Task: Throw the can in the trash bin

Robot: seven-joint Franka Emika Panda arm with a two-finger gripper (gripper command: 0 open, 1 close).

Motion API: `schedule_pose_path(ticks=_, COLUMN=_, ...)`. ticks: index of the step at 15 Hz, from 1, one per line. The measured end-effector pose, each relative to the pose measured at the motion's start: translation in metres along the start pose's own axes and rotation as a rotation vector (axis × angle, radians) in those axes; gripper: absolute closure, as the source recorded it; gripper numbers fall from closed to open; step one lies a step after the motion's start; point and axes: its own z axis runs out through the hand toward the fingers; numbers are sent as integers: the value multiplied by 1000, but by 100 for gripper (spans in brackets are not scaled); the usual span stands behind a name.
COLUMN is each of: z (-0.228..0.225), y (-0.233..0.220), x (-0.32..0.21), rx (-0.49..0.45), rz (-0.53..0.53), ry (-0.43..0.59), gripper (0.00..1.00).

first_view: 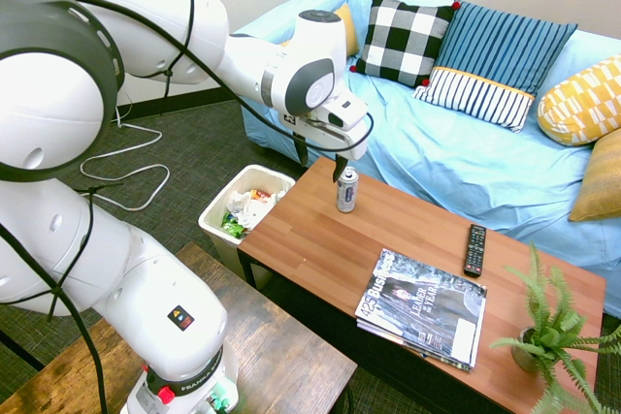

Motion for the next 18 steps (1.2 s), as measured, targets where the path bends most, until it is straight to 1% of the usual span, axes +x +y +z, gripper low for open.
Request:
schedule_pose_path(ticks=2, z=1, y=-1, x=1, rx=8, rz=0, ry=6, gripper=0)
schedule_pose_path(ticks=5, z=9, y=-10, x=9, rx=50, rz=3, ry=37, gripper=0)
schedule_pose_path(ticks=10, z=36, y=-46, x=40, rx=82, rz=39, ry=43, gripper=0)
schedule_pose_path(ticks=14, z=66, y=-82, x=63, rx=69, rz=62, ry=24, gripper=0)
schedule_pose_path(ticks=18, z=93, y=-112, x=80, rx=50, rz=73, ry=31, gripper=0)
